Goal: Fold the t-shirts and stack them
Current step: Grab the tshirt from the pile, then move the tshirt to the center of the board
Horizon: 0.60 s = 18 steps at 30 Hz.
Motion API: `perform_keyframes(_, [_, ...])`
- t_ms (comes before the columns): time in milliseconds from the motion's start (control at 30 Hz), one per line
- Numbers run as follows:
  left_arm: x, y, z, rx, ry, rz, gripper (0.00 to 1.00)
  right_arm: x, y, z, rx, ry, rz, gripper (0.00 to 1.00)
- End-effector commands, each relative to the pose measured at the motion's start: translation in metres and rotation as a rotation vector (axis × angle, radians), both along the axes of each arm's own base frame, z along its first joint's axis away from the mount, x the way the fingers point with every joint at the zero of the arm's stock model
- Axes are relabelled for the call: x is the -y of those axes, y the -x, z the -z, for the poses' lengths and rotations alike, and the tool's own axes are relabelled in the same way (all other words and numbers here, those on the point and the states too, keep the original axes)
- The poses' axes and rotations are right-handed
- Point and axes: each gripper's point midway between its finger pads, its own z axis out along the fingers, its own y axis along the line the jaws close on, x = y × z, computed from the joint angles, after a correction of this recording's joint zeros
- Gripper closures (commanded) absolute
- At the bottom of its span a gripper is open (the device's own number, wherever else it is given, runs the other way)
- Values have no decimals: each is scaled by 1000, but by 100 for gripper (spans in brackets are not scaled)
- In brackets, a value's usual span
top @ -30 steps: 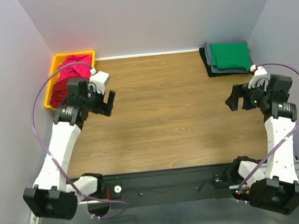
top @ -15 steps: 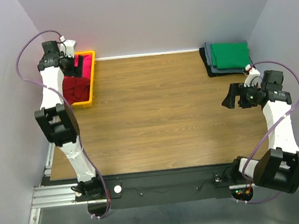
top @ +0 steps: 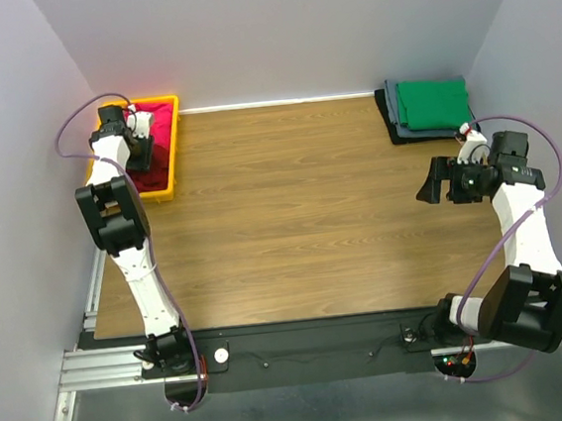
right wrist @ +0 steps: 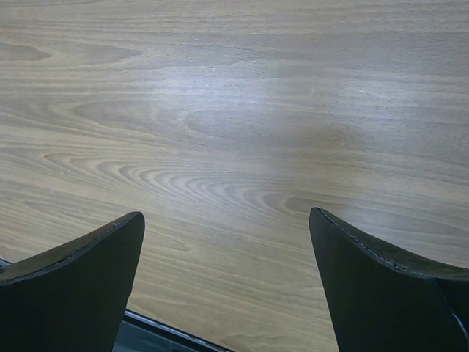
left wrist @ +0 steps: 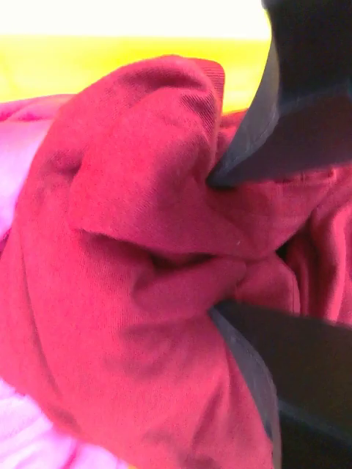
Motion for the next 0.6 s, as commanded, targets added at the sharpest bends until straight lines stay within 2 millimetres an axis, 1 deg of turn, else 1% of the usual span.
perform_keyframes(0, [0, 3, -19, 23, 32, 15, 58, 5, -13, -25, 78, 27, 12, 0])
perform_keyframes(33, [3, 2, -30, 40, 40, 25, 68, 5, -13, -26, 80, 28, 12, 0])
perform_keyframes(67, [8, 1, -52, 77, 56, 45, 90, 6, -13, -29, 91, 34, 11, 0])
perform_keyframes(100, [12, 2, -68, 101, 64, 62, 98, 5, -13, -31, 96, 33, 10, 0])
perform_keyframes(133, [16, 4, -106, 158, 67, 80, 100, 5, -13, -32, 102, 34, 9, 0])
perform_keyframes(167, [27, 5, -127, 197, 103, 116, 100, 4, -13, -33, 106, 33, 7, 0])
perform_keyframes(200, [35, 13, -147, 212, 126, 137, 100, 2, -13, -36, 113, 22, 1, 0])
perform_keyframes(233, [53, 14, -194, 303, 139, 194, 100, 1, -13, -38, 119, 20, -1, 0])
perform_keyframes(267, [63, 19, -215, 332, 136, 223, 100, -1, -14, -40, 122, 8, -6, 0])
perform_keyframes(333, [93, 37, -266, 404, 113, 295, 100, -1, -16, -43, 129, 1, -10, 0])
perform_keyframes(367, [128, 43, -278, 419, 119, 369, 100, -2, -16, -43, 127, -8, -10, 0])
perform_keyframes(400, [145, 51, -288, 434, 125, 401, 100, -2, -17, -45, 135, -5, -10, 0])
perform_keyframes(433, [164, 64, -306, 467, 132, 437, 100, -2, -19, -48, 139, -8, -9, 0])
perform_keyframes(467, [188, 72, -313, 477, 148, 484, 100, -1, -20, -50, 143, -5, -9, 0])
perform_keyframes(500, [224, 83, -320, 485, 180, 549, 100, -1, -21, -52, 148, -4, -8, 0])
perform_keyframes(533, [245, 92, -329, 503, 203, 596, 100, 0, -21, -54, 152, 2, -6, 0])
perform_keyframes(567, [278, 113, -345, 532, 260, 676, 100, 1, -23, -57, 160, 10, -3, 0])
